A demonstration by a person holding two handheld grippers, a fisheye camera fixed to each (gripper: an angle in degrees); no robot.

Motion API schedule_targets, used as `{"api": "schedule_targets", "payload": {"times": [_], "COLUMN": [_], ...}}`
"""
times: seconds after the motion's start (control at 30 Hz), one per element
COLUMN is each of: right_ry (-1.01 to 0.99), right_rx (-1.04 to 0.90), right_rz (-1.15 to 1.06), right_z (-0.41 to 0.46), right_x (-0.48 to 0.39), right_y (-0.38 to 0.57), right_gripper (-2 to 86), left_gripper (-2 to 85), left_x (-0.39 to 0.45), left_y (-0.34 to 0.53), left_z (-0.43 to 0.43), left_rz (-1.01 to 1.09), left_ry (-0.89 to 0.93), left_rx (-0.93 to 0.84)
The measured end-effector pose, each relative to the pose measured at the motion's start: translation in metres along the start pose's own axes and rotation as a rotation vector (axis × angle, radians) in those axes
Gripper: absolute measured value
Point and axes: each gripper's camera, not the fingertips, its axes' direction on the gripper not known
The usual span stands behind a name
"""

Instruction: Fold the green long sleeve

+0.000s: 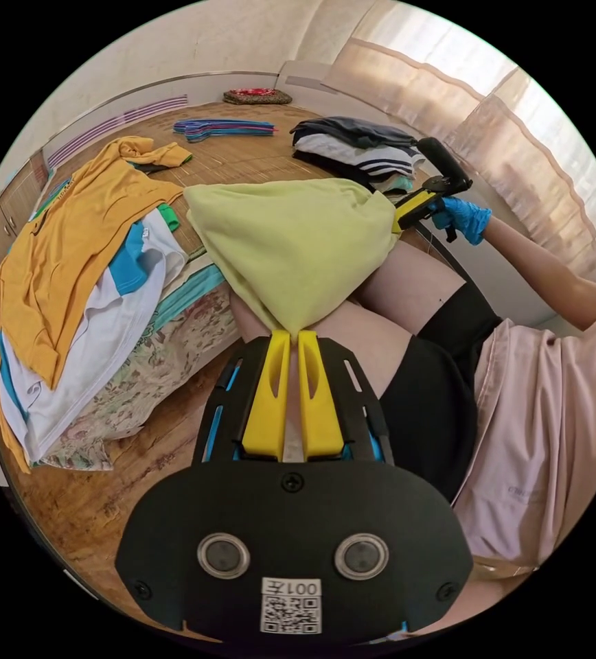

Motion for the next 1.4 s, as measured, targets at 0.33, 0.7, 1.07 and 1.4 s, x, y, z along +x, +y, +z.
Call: {"api": "schedule_targets", "payload": {"times": [0.33, 0.7, 1.07, 1.4], "right_ry": [0.250, 0.665, 1.001, 0.626], "right_rx": [0.042, 0.275, 0.202, 0.404], "right_rz": [-0.064, -0.477, -0.435, -0.149], "right_z": [-0.021, 0.020, 0.086, -0.053], "right_x": [-0.061, -0.250, -0.257, -0.193], "right_y": [0.042, 0.009, -0.058, -0.034], "right_gripper": [1.6, 18.1, 16.4, 13.0], "left_gripper": [-1.3, -1.3, -1.4, 0.0], "left_x": [0.028, 0.058, 0.074, 0.045], "left_y": [0.000, -0.023, -0.071, -0.065], "left_z": [-0.014, -0.039, -0.073, -0.100], "left_rz": [0.039, 0.094, 0.201, 0.034], "left_ry": [-0.065, -0.142, -0.158, -0.118], "left_rx": [0.047, 0.092, 0.196, 0.475]}}
